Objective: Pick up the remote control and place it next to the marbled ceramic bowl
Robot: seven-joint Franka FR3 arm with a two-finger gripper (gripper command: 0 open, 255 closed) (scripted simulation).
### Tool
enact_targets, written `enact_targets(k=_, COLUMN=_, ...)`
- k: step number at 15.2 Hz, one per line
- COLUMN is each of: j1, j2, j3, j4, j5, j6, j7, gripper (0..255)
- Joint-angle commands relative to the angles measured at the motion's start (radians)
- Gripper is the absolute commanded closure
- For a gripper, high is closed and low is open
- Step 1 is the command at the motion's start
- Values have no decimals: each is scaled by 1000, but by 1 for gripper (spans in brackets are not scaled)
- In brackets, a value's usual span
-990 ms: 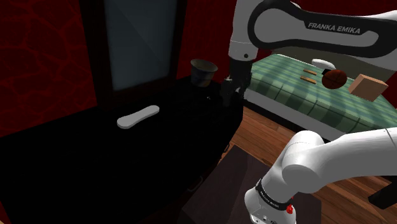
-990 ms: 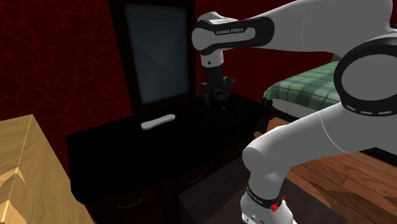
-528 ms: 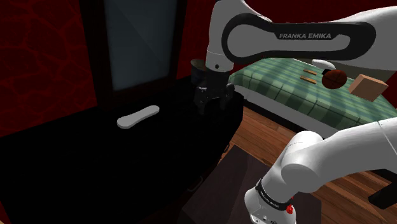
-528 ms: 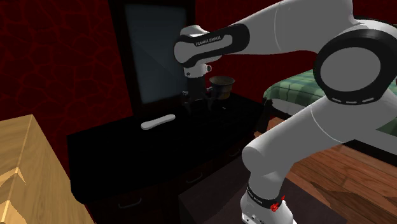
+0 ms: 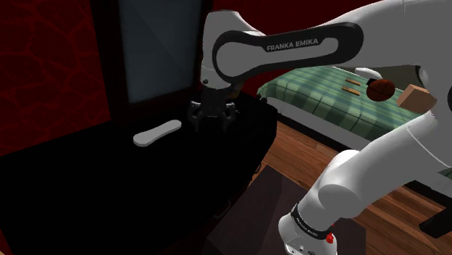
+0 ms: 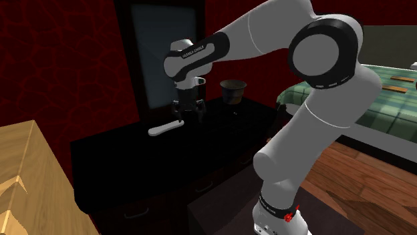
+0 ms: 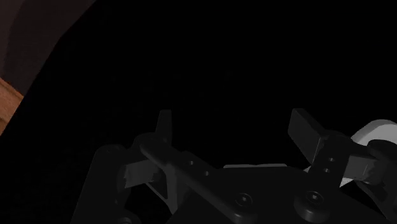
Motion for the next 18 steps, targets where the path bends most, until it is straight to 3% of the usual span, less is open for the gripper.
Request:
enact_targets(k=1, j1=-12, j2=80, j3=32, j4=40, j5=-9, j6=54, j7=109, gripper=0)
enact_targets(k=9, j1=-33, j2=388, j3=78, j4=254, j5=-128, j6=181, j7=502, gripper=0)
enact_targets(k=18, j1=20, j2=704, j3=7, j4=564, j5=-263, j6=219, j7=862, gripper=0)
